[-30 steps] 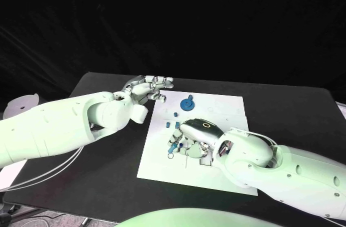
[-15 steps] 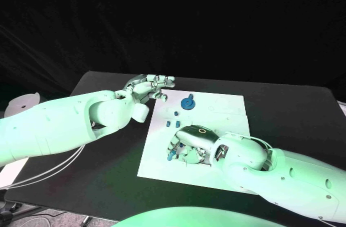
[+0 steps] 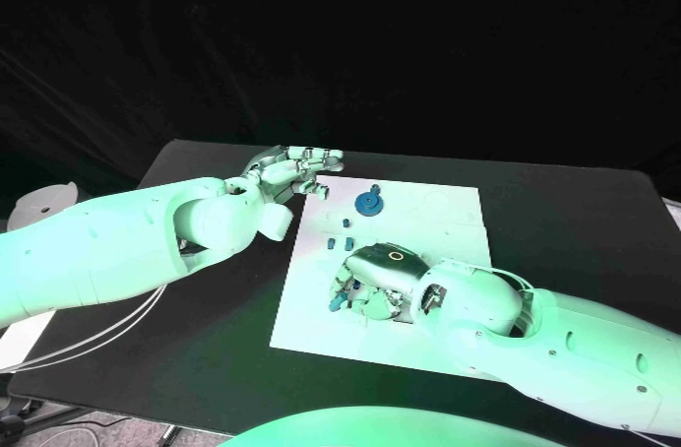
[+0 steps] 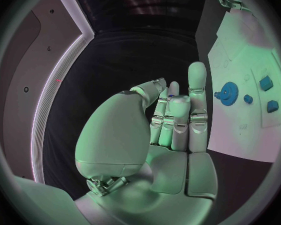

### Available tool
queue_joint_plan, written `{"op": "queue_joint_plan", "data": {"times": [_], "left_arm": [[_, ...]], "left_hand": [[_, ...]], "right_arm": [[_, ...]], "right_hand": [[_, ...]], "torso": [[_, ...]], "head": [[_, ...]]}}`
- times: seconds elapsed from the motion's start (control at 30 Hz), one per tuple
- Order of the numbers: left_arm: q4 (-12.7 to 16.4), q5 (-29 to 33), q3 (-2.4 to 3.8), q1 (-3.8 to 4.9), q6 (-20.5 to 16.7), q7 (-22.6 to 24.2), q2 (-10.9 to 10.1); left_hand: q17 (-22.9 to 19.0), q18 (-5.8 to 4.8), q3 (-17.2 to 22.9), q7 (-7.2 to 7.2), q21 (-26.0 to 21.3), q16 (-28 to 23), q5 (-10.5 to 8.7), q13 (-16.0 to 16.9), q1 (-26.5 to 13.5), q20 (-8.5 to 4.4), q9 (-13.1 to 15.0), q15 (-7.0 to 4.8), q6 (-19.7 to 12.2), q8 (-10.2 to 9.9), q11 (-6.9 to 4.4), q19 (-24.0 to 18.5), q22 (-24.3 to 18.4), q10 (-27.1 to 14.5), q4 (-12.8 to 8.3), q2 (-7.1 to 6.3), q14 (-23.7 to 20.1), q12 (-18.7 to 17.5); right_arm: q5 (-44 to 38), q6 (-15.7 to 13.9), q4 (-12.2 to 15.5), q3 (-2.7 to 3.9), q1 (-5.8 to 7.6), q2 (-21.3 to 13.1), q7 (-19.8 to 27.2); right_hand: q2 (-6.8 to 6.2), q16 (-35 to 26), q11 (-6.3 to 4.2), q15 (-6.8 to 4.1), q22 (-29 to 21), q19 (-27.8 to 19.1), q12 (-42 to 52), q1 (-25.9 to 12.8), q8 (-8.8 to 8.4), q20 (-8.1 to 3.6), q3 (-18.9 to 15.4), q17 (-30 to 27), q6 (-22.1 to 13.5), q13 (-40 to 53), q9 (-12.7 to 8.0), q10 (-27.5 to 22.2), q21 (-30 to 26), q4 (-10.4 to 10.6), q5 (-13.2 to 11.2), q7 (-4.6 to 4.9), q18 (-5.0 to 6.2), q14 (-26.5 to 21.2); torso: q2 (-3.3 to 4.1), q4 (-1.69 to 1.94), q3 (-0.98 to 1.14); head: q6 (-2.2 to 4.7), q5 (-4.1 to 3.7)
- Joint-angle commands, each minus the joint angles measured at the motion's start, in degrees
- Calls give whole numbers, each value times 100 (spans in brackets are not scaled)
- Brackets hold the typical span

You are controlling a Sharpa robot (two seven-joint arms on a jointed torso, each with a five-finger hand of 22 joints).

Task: Assemble the parts on the task board

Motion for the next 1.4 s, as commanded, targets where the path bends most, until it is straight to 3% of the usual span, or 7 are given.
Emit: {"op": "queue_joint_plan", "data": {"times": [0.03, 0.43, 0.93, 1.1, 1.23, 1.3, 1.4], "left_arm": [[6, 12, 3, 1, 109, 18, 3], [10, 12, 3, 1, 120, 8, -7], [28, 12, 3, 3, 112, -2, -9], [19, 12, 3, 3, 110, -13, 1], [16, 12, 3, 3, 111, -19, 9], [14, 12, 3, 3, 113, -23, 12], [4, 12, 3, 3, 121, -40, 22]], "left_hand": [[-7, 70, -24, 10, -26, -34, 28, 5, -41, 1, -8, -11, -19, 12, 18, -37, -7, -10, -11, -4, -35, 13], [-7, 70, -24, 10, -26, -34, 28, 5, -41, 1, -8, -11, -19, 12, 18, -37, -7, -10, -11, -4, -35, 13], [-8, 70, -25, 10, -27, -34, 28, 5, -42, 1, -8, -11, -20, 12, 19, -38, -7, -11, -11, -3, -36, 14], [-18, 71, -37, 13, -40, -33, 28, 4, -50, 3, -9, -7, -27, 12, 22, -48, -11, -23, -14, 4, -48, 23], [-18, 71, -37, 13, -40, -33, 28, 4, -50, 3, -9, -7, -27, 12, 22, -48, -11, -23, -14, 4, -48, 23], [-18, 71, -37, 13, -40, -33, 28, 4, -50, 3, -9, -7, -27, 12, 22, -48, -11, -23, -14, 4, -48, 23], [-18, 71, -37, 13, -40, -33, 28, 4, -50, 3, -9, -7, -27, 12, 22, -48, -11, -23, -14, 4, -48, 23]], "right_arm": [[-336, -53, 9, -10, -18, -14, -227], [-441, -26, 17, 1, -18, -6, -319], [-586, 743, -92, -25, -1, 238, -509], [-806, 512, -119, -56, 2, 296, -531], [-874, 256, -132, -77, 3, 324, -488], [-890, 133, -134, -83, 3, 325, -469], [-886, -120, -131, -88, 3, 307, -442]], "right_hand": [[-20, 17, -68, 34, -1, -13, 8, -47, 29, 42, 27, -3, 18, 6, 9, 117, 21, 2, 19, 38, 38, 275], [-26, 17, -71, 32, -4, -14, 7, -63, 32, 42, 38, -5, 28, 7, 12, 126, 19, -2, 20, 33, 39, 274], [-156, 3, -60, 43, -37, -36, -27, -279, 0, 53, 25, -35, -15, -1, 5, 80, -5, 16, 18, 24, 45, 264], [-392, 11, 15, 96, -168, -99, -52, -428, -43, 87, -42, -37, -398, -25, -90, -211, -96, 20, 13, 76, 61, 262], [-666, -215, 130, 187, -636, -303, -62, -595, -46, 160, -282, -333, -1061, -32, -170, -934, -418, 13, 27, 83, 136, 165], [-645, -303, 180, 237, -827, -393, -22, -609, -19, 210, -462, -453, -1353, -10, -150, -1235, -561, 8, 13, 18, 174, 113], [-624, -368, 206, 258, -944, -441, 6, -593, -22, 246, -698, -557, -1503, -2, -144, -1358, -651, 10, 17, 55, 200, 73]], "torso": [[1, -2, 1], [1, 2, 0], [-5, -2, -8], [-5, -3, -14], [-10, -5, -10], [-8, -2, -4], [-15, -3, 3]], "head": [[2, 14], [4, -2], [-13, -15], [-12, -30], [-4, -34], [4, -38], [27, -45]]}}
